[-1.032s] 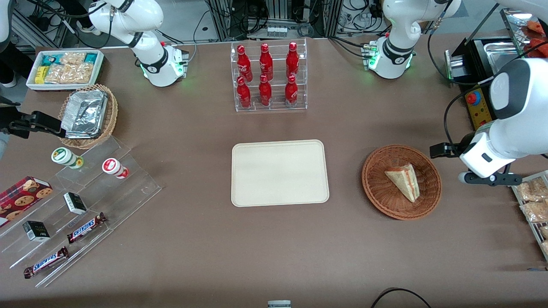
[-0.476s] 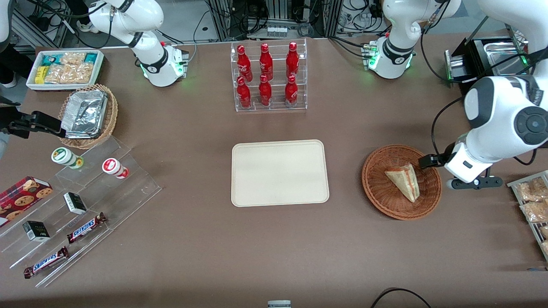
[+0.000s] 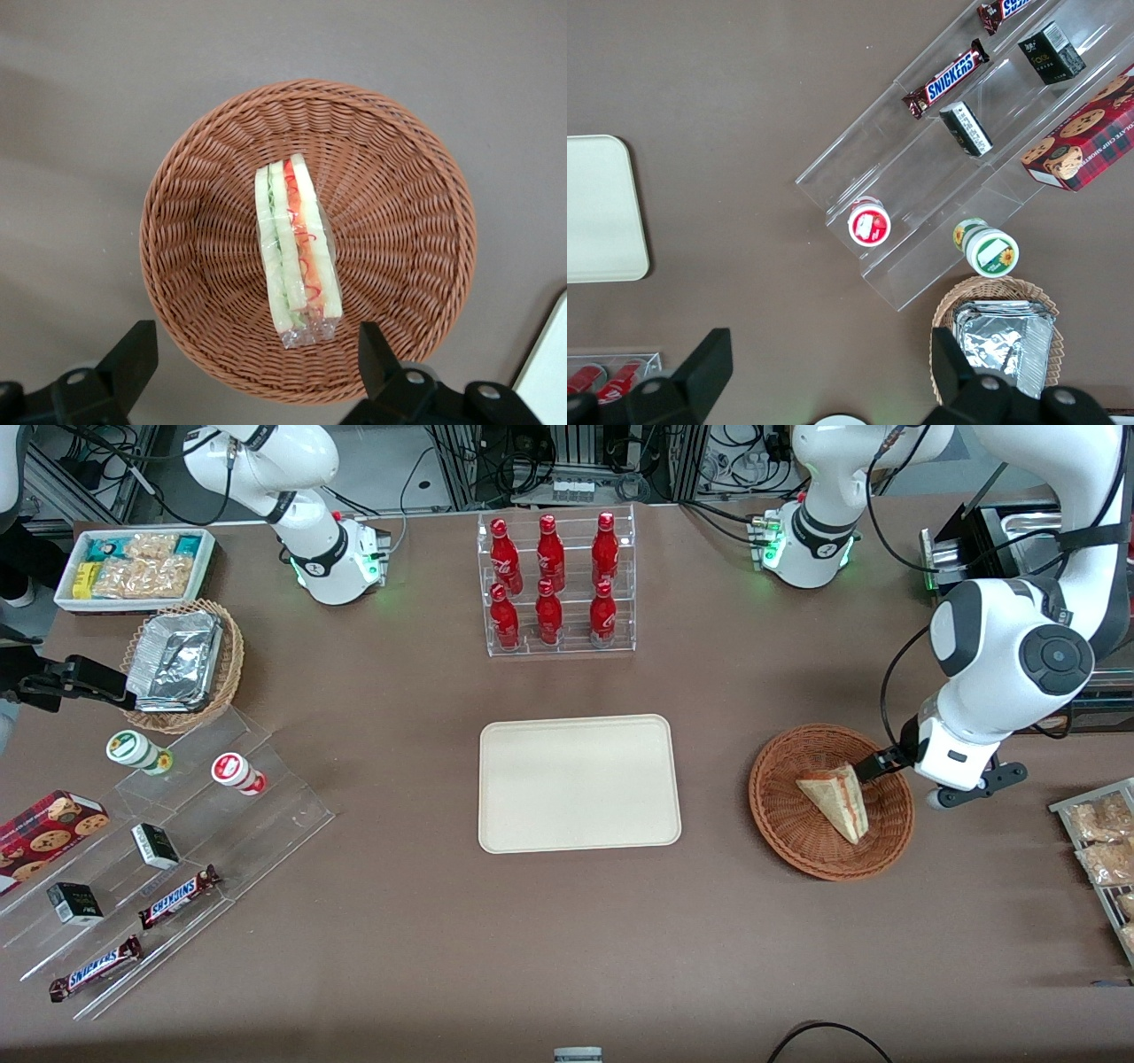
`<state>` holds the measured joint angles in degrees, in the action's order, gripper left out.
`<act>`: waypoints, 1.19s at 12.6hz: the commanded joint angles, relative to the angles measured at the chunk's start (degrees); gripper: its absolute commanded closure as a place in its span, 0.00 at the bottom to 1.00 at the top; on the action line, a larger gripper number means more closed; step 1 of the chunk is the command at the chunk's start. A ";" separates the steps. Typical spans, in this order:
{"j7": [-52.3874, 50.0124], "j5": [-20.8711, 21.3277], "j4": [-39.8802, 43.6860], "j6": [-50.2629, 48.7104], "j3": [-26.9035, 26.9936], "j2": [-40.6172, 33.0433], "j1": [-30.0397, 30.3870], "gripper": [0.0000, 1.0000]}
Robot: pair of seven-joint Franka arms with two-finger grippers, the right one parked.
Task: Place sandwich from basket to tray
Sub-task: 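Lower the open left gripper around the wrapped sandwich in the basket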
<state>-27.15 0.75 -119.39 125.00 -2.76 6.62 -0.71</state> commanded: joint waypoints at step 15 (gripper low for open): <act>-12.83 -3.30 -1.02 8.42 -0.14 8.75 -2.63 0.00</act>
<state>-38.67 -1.70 -120.19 131.40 -3.18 14.14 -2.71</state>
